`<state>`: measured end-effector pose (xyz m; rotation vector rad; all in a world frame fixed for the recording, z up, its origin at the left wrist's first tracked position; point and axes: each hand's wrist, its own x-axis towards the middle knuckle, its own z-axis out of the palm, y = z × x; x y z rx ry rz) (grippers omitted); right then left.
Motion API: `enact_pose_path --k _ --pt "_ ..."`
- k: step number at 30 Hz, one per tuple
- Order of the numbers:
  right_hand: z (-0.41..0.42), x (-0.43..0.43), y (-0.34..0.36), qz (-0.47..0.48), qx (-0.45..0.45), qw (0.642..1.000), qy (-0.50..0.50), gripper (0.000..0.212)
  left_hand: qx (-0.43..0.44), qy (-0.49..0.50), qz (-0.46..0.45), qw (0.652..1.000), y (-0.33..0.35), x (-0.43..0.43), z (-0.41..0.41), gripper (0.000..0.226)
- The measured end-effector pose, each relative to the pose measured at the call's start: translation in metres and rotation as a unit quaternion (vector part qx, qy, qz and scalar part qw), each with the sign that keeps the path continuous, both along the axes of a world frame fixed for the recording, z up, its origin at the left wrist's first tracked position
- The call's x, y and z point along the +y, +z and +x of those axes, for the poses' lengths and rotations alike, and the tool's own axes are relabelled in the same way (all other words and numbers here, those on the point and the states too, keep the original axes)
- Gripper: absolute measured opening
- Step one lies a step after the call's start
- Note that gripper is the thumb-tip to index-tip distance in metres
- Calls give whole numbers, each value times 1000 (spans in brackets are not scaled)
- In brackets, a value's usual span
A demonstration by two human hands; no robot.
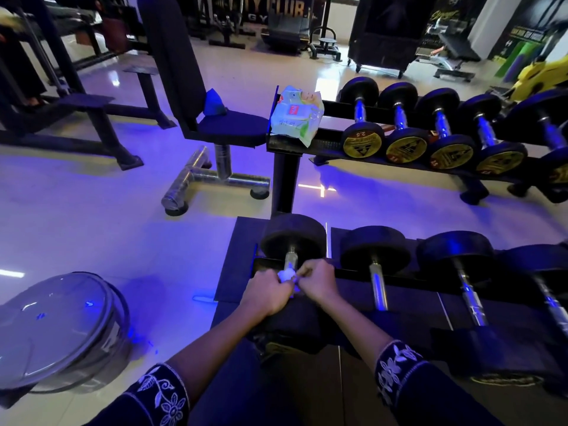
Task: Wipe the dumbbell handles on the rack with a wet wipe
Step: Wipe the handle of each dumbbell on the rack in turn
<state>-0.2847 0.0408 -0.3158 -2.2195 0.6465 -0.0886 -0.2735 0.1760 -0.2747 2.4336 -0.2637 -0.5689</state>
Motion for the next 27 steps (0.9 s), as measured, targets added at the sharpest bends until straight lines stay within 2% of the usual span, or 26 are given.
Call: enact_pose_path --k 4,8,11,13,15,16,17,20,24,25,27 --pt "32 -9 7 27 -12 997 -74 10 9 -1 -19 1000 1 0 -1 31" --pt "22 -10 3 64 6 996 -58 10 13 -5 -27 1000 -4 2 0 26" --pt "-4 -4 -9 170 46 983 -47 28 5 -5 -22 1000 -9 3 1 25" --pt "-7 -6 -11 299 67 950 -67 28 4 8 -24 1000 -10 2 2 28" --pt "8 -11 -8 432 58 890 -130 33 4 14 -29 999 -12 1 3 30" --pt "17 -14 -6 484 49 859 -159 34 4 15 -32 999 -14 1 3 30" --pt "27 -15 -7 506 39 843 -180 34 4 16 -34 999 -15 1 4 31" --pt "32 -14 -11 493 69 854 -148 35 -1 22 -37 999 -16 2 5 31" --pt "-1 -9 -20 427 193 882 -55 35 -10 14 -34 999 -16 2 5 28" --pt "-2 -10 -18 419 202 884 -45 36 -11 14 -33 999 -16 2 5 28" --pt "7 -15 -12 430 159 885 -75 36 -10 17 -31 999 -16 1 5 27"
